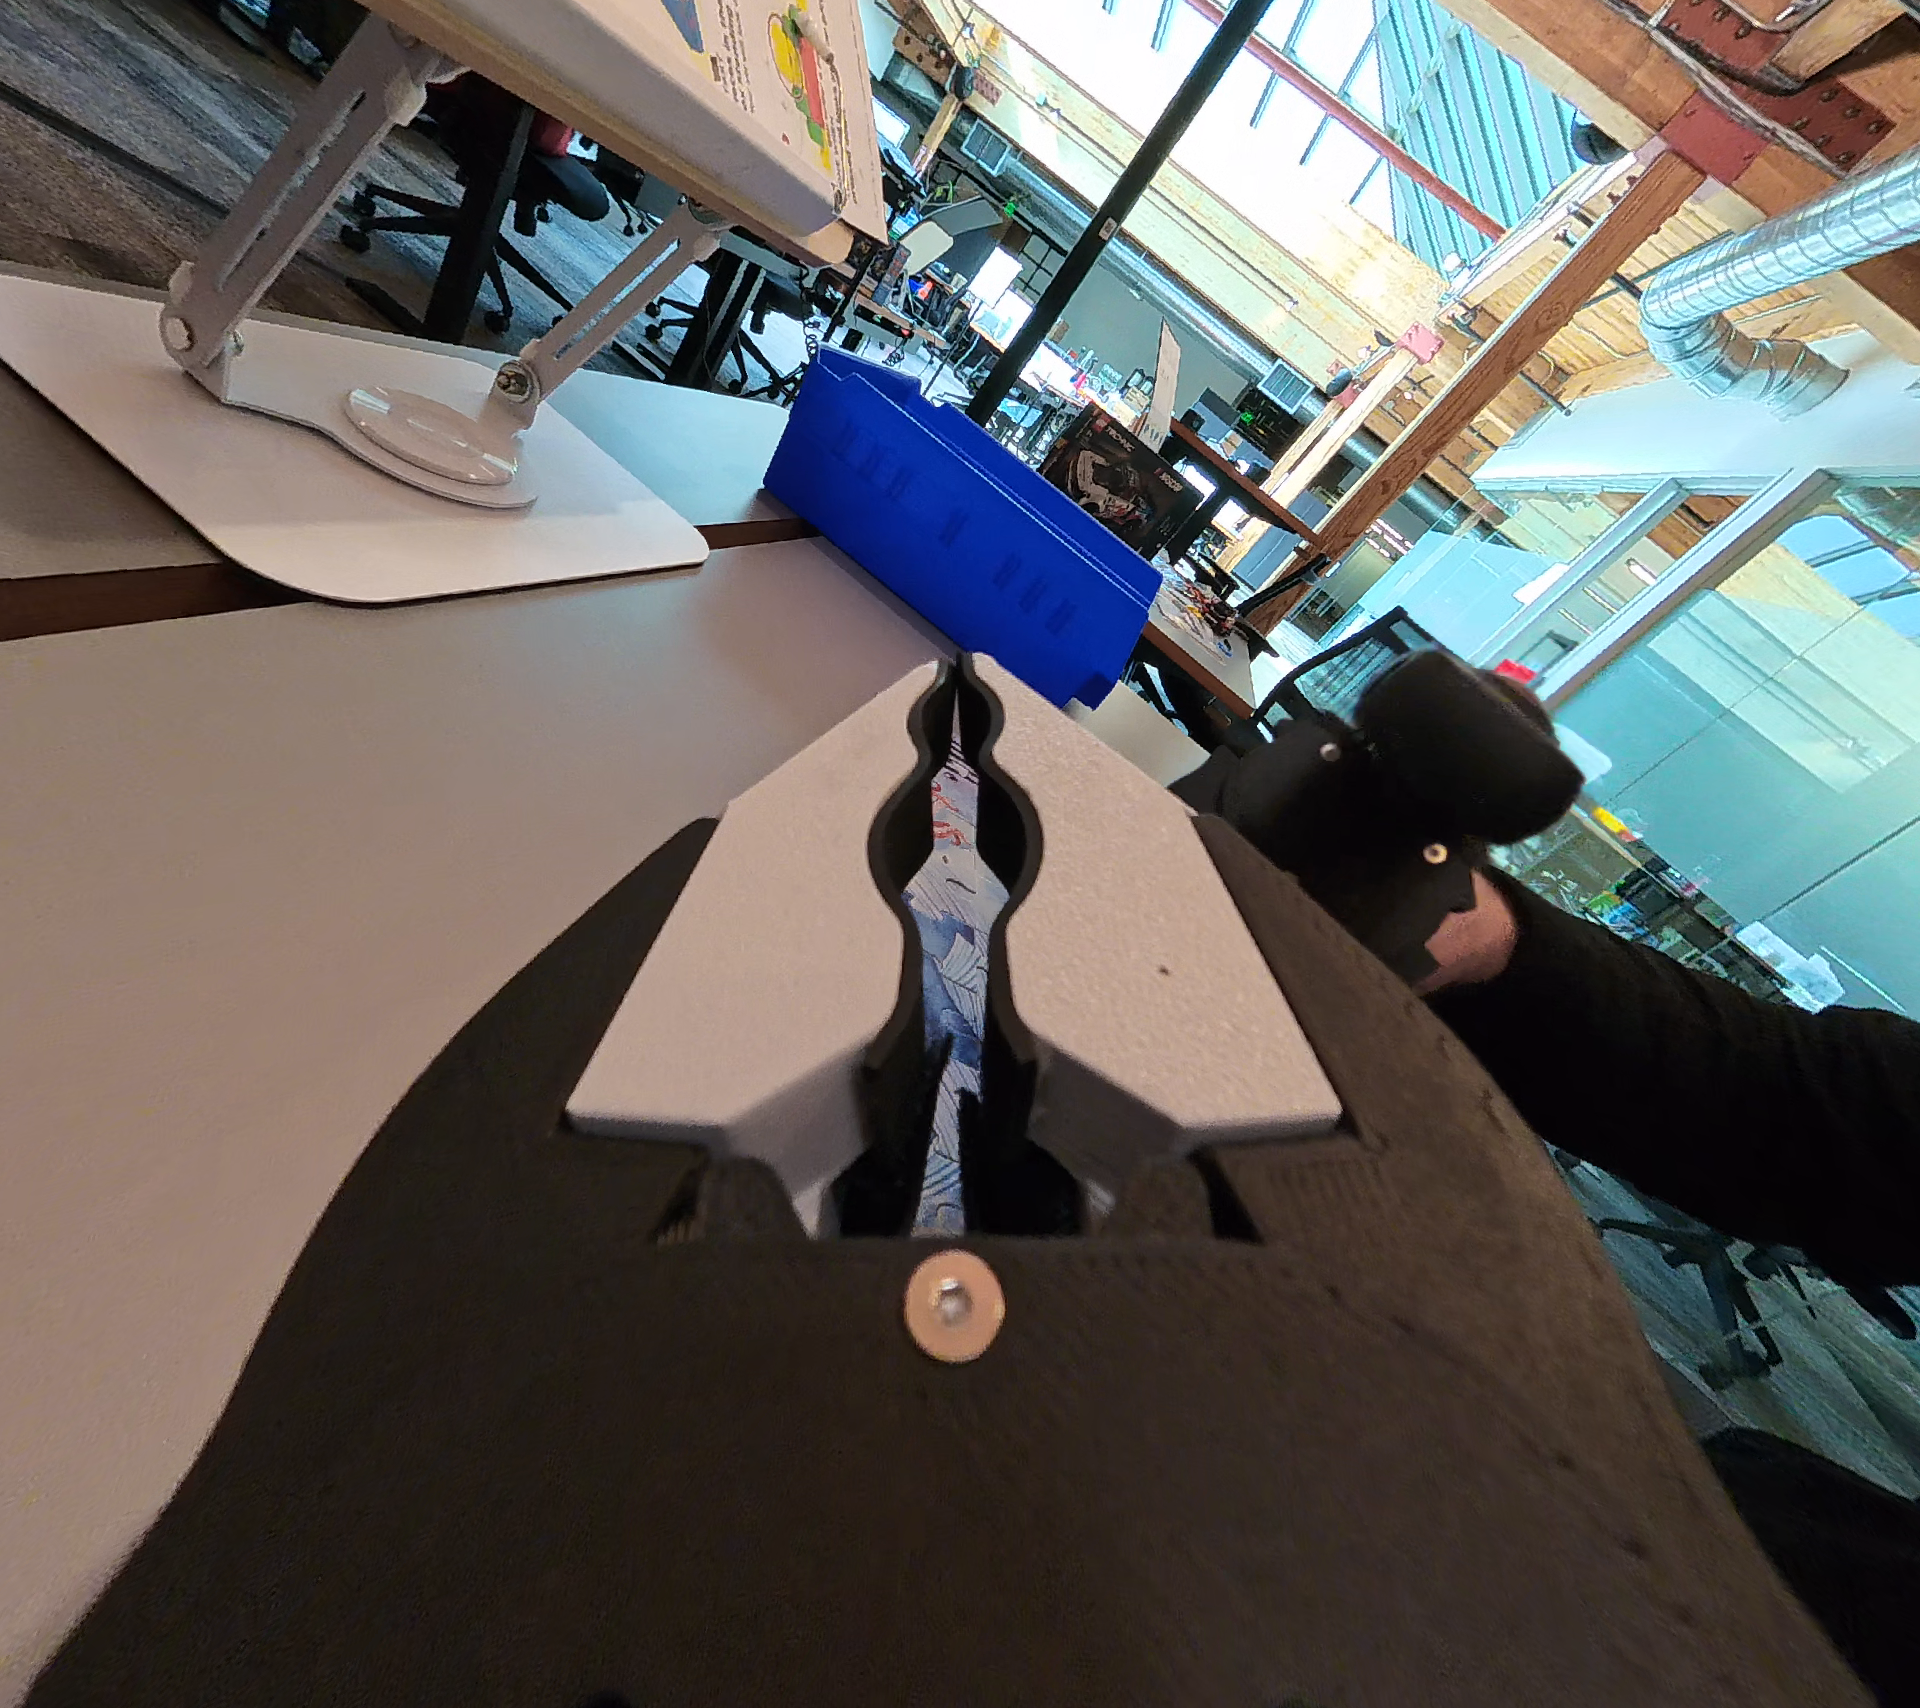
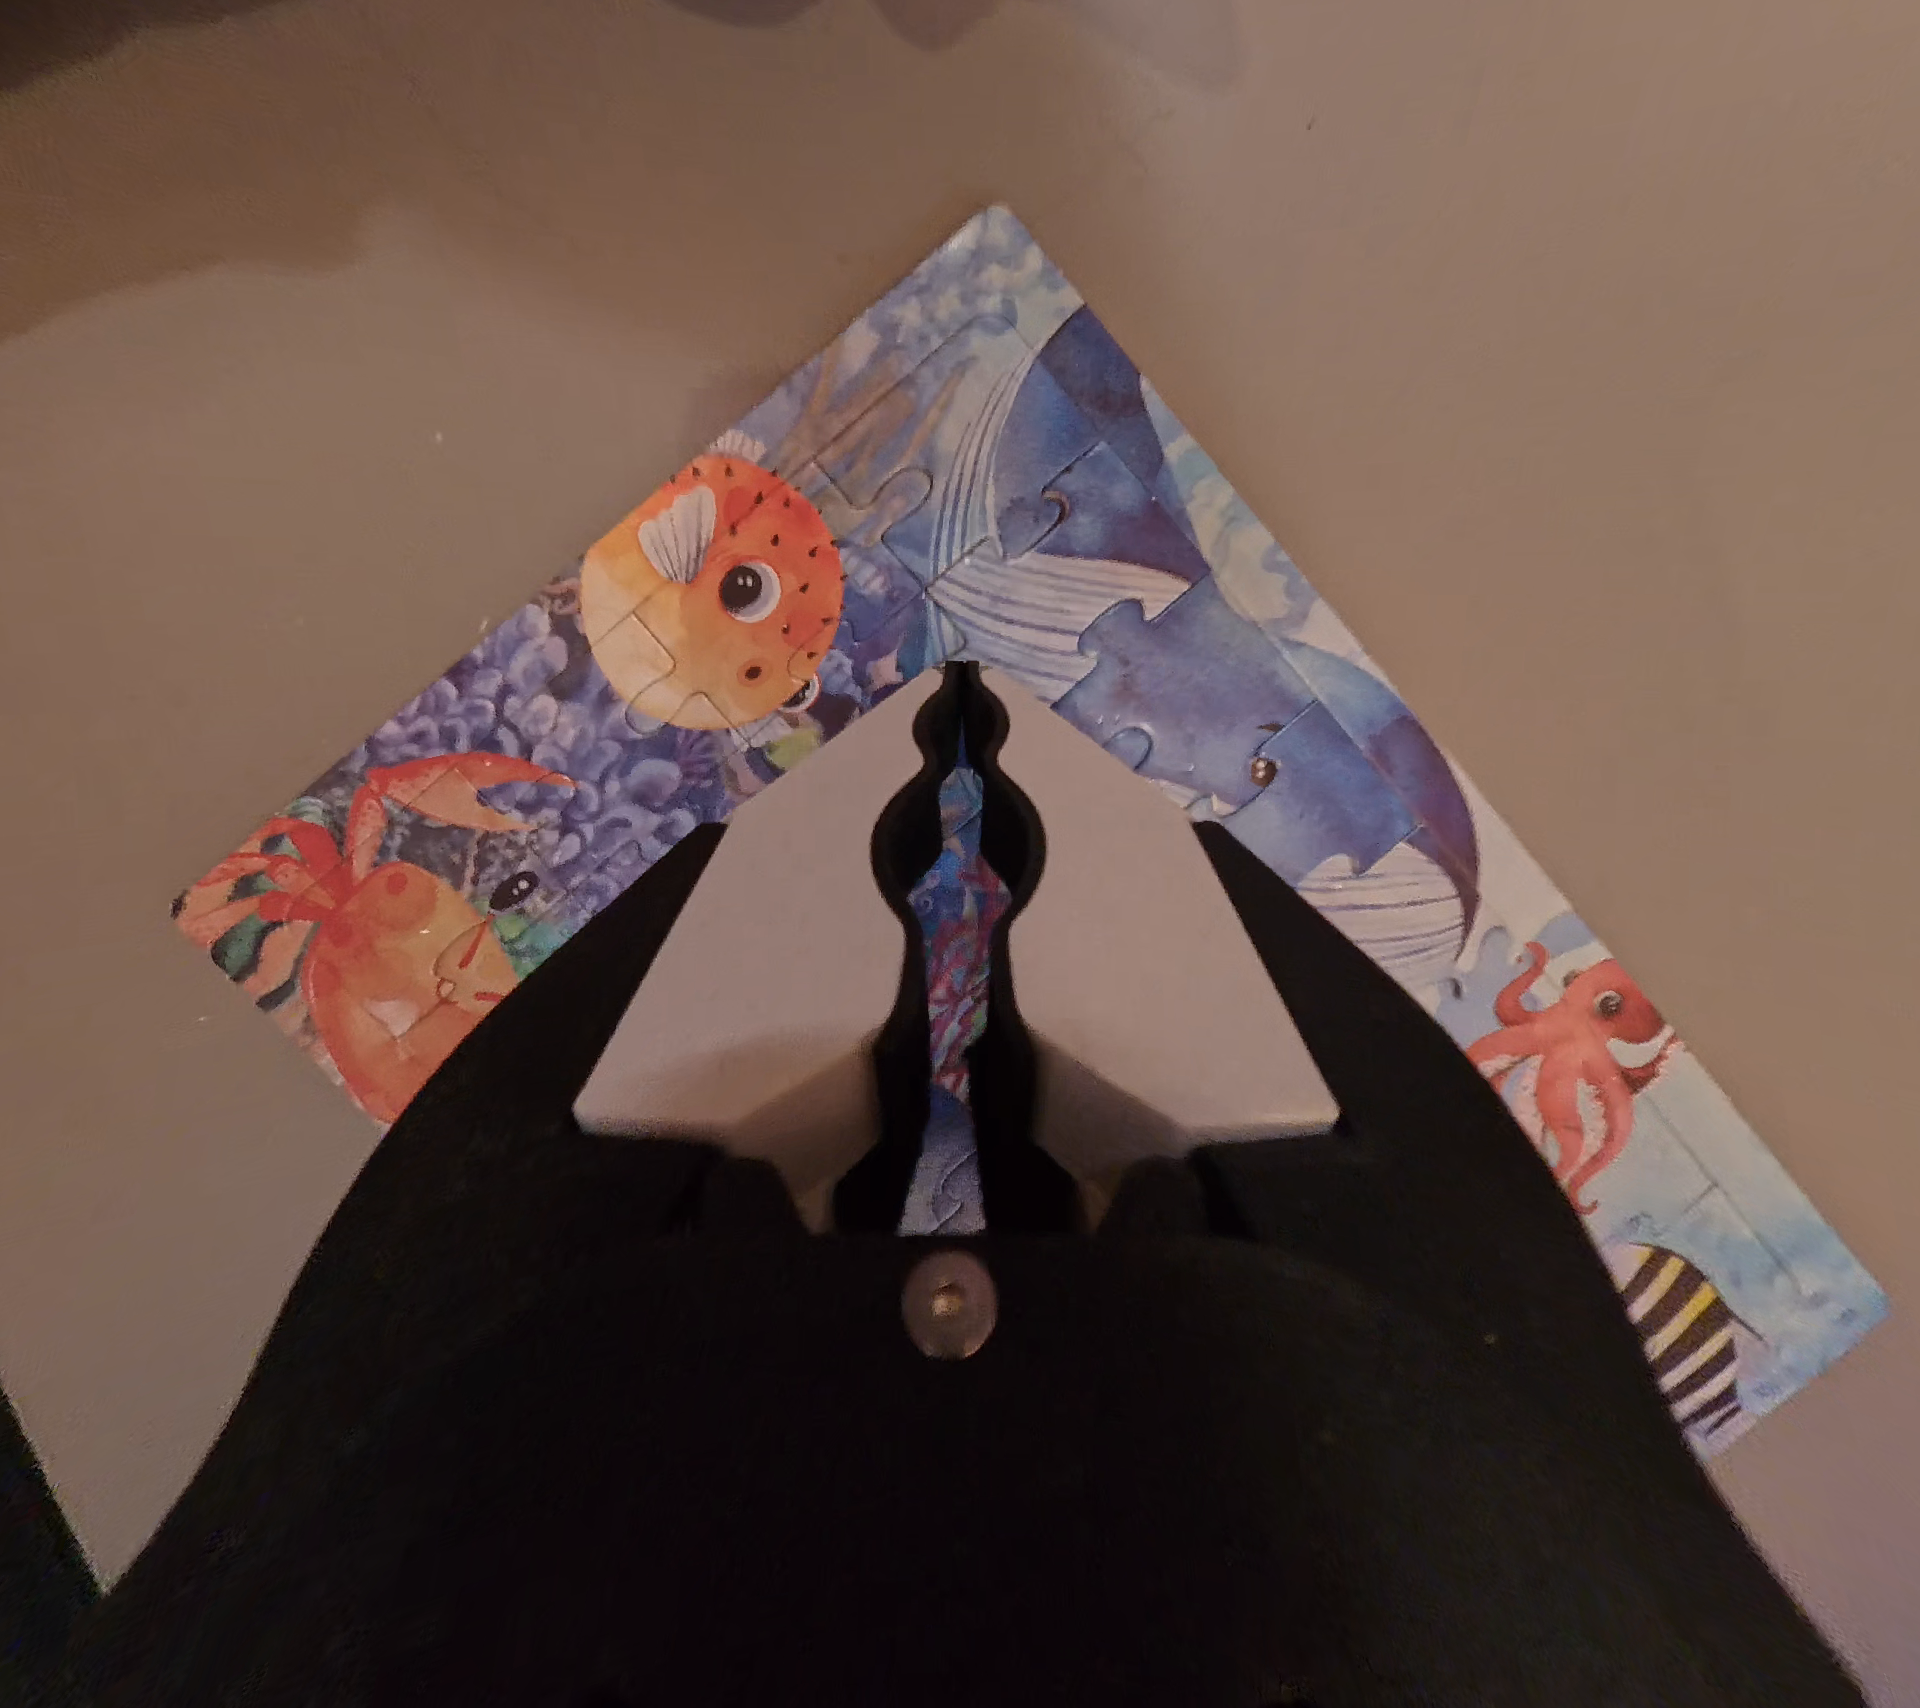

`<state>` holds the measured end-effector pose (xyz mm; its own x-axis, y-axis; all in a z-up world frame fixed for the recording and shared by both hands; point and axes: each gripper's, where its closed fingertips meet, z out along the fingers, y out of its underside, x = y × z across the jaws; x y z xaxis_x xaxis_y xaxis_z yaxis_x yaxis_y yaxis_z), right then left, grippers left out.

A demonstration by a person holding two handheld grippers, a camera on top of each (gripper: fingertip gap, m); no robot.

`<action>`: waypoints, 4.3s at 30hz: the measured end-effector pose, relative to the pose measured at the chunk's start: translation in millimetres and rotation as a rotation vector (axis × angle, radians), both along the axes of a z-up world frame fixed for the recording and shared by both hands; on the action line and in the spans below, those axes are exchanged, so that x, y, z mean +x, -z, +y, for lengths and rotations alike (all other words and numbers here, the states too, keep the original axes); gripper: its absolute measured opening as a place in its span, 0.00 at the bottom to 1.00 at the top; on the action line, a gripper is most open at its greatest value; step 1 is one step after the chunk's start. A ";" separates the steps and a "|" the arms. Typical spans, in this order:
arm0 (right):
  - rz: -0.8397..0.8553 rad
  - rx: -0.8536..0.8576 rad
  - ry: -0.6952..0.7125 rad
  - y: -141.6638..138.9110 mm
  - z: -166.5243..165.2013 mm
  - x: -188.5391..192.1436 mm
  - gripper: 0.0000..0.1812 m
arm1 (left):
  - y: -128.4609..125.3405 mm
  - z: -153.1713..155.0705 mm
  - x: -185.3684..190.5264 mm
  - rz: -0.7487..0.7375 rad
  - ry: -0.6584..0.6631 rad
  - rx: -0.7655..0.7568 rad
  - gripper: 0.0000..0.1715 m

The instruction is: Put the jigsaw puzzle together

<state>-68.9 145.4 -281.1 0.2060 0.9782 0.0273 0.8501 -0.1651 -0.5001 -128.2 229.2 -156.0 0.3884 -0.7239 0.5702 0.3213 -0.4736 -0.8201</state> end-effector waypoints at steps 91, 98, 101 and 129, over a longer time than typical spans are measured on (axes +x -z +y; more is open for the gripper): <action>0.192 0.045 0.399 -17.9 -43.3 168.0 0.30 | 120.6 -30.6 -44.1 0.997 -0.005 -0.091 0.18; 0.218 0.111 0.270 -38.2 20.1 88.3 0.00 | 128.8 -34.7 -38.2 1.032 0.035 -0.089 0.19; 0.195 0.111 0.238 -23.9 47.9 61.3 0.00 | 129.5 -35.6 -40.1 1.030 0.038 -0.092 0.18; 0.180 0.116 0.283 -3.5 98.1 46.9 0.00 | 114.7 -10.1 93.1 1.048 0.071 0.222 0.09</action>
<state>-22.0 243.5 -277.6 0.4797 0.8743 0.0735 0.6756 -0.3146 -0.6668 -35.0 219.2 -270.7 0.5610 -0.8102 -0.1699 -0.6148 -0.2703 -0.7409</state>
